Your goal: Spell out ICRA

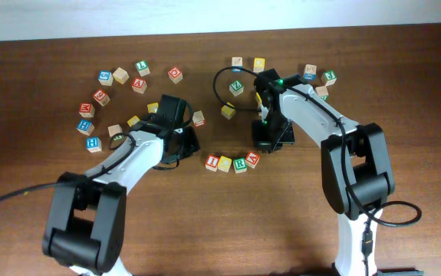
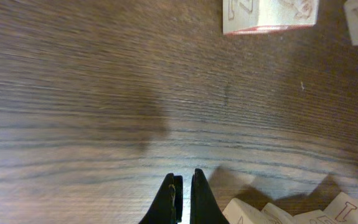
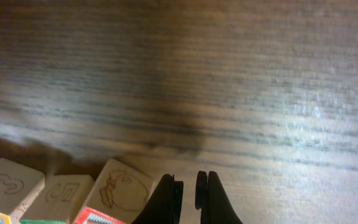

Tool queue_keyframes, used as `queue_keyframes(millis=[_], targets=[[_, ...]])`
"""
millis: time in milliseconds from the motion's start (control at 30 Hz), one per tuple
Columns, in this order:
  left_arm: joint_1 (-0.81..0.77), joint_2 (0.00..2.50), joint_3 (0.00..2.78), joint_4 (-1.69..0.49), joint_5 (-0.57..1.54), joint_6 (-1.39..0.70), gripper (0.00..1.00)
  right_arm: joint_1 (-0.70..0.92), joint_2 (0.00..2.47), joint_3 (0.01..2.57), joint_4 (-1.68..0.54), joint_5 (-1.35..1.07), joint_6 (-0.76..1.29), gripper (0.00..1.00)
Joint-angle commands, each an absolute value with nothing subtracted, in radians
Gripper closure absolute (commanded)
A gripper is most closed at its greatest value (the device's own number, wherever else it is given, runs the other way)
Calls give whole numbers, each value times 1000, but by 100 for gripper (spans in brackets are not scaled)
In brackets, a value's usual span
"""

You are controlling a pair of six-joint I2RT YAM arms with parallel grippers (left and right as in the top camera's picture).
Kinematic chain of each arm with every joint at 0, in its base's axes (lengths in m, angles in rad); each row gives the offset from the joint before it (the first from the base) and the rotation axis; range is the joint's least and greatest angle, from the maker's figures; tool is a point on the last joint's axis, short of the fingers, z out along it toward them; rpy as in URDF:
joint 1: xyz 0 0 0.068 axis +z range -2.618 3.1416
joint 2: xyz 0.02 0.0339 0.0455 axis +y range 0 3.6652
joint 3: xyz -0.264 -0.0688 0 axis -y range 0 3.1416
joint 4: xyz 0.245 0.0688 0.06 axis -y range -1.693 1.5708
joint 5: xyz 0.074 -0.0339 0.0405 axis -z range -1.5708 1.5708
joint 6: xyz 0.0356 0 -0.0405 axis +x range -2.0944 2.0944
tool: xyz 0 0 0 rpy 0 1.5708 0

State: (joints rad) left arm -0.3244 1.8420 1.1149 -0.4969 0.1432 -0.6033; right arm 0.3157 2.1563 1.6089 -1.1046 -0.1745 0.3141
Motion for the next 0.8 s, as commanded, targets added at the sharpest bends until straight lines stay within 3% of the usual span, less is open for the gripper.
queue_keyframes(millis=[0,767], targets=[[-327,1889,1106,-479,226,-614,100,320,2150,1600,-1094,-184,294,96],[-373,1906,1106,-533,274,-613,100,347,2150,1594,-1106,-256,284,96]])
